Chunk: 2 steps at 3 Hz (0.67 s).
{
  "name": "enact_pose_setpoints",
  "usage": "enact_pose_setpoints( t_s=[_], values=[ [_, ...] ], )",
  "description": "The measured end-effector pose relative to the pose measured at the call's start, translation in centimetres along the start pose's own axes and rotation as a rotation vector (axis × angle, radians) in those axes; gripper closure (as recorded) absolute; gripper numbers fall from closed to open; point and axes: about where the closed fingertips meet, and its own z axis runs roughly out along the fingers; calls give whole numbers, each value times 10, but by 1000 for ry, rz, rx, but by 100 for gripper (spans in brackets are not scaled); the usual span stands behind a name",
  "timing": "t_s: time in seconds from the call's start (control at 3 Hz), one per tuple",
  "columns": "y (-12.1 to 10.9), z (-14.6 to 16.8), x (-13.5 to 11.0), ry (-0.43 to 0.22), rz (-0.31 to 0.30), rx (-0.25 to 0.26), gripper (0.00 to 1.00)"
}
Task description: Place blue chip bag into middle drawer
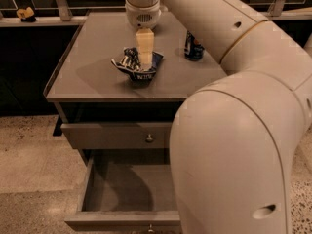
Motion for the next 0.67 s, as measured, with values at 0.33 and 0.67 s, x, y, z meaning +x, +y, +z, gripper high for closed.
enact_pose_setpoints(
  t_s=[0.33,0.67],
  values=[
    [0,0,0,0,0,0,0],
    [5,17,-4,-12,-12,-21,0]
  ],
)
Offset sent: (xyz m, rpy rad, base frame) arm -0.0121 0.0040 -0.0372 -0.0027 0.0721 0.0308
